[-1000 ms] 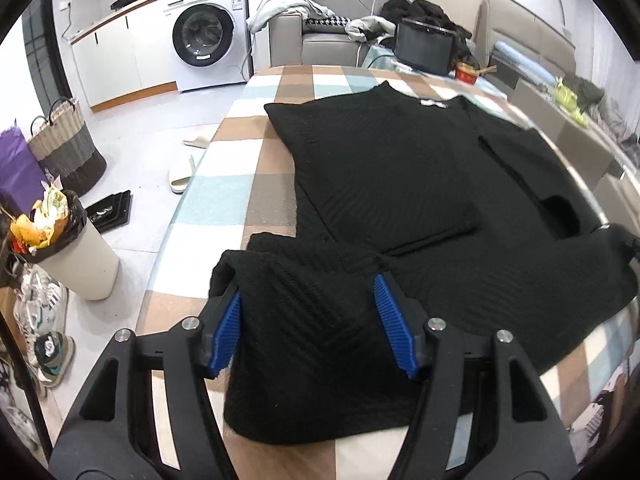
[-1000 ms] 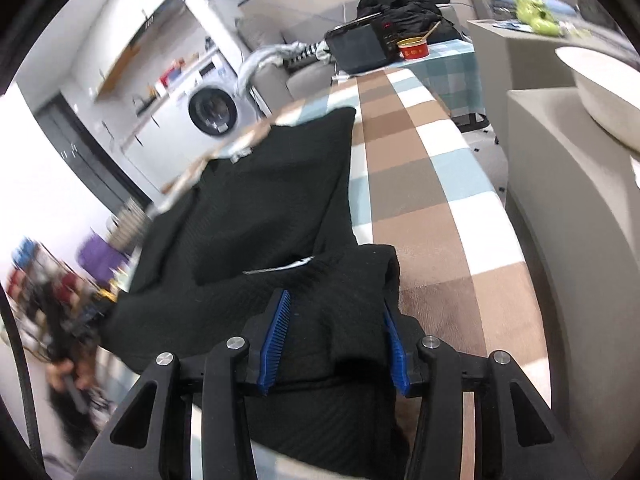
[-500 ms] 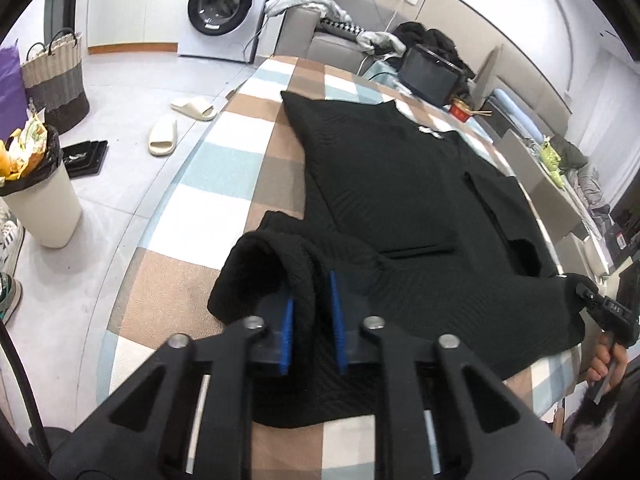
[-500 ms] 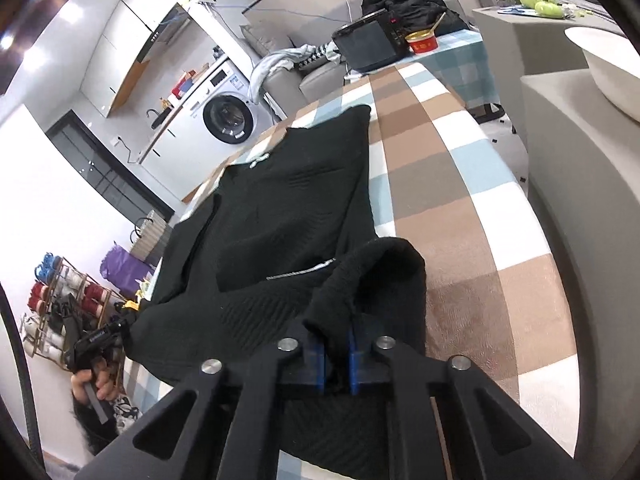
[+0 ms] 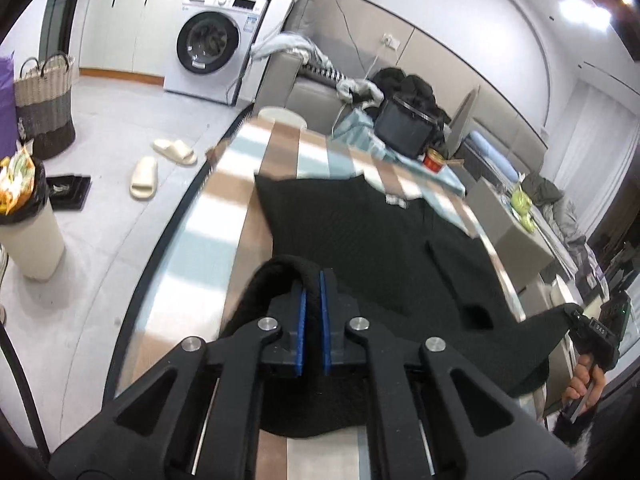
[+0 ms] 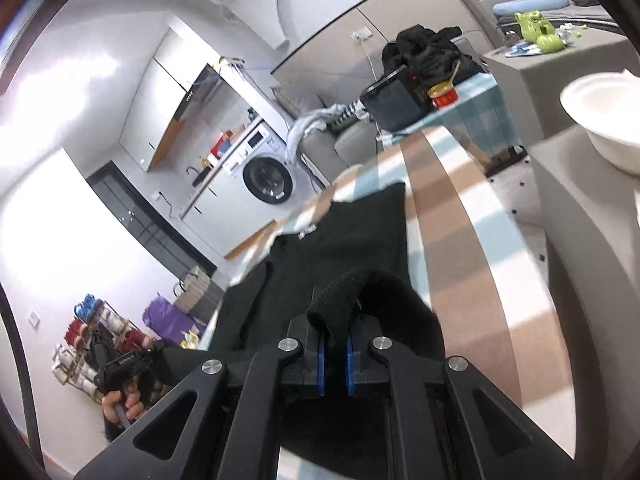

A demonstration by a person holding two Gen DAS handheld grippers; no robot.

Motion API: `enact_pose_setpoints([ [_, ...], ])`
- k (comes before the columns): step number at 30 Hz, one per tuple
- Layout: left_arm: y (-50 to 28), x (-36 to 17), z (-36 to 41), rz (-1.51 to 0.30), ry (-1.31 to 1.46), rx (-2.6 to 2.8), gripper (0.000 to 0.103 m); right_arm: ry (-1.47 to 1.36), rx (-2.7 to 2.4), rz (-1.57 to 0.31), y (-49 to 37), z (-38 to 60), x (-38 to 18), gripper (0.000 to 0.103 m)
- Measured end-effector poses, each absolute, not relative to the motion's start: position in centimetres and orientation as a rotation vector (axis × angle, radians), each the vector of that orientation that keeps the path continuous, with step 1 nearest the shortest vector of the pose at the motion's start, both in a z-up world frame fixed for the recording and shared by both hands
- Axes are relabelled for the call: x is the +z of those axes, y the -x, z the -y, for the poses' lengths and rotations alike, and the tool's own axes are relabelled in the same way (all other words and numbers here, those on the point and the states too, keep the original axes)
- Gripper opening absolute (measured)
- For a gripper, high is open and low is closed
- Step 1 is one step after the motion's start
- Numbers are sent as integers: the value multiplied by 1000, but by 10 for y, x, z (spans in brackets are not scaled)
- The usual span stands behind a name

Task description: Fold small clothes

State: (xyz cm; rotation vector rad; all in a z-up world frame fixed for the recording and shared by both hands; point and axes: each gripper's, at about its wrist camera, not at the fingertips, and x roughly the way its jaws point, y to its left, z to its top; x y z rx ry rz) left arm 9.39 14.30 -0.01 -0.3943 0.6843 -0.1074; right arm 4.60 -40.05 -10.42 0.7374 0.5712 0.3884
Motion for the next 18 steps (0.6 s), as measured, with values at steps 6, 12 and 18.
enact_pose_setpoints([
  [6, -153, 16, -148, -663, 408, -111, 4, -730, 360, -519, -93, 403, -81, 7],
  [12, -228, -6, -155, -728, 486, -78, 4, -678, 255, -541, -159, 400, -78, 7],
  [18, -265, -49, -160, -874, 516, -6, 37, -671, 170, -739, -216, 398, -114, 15],
])
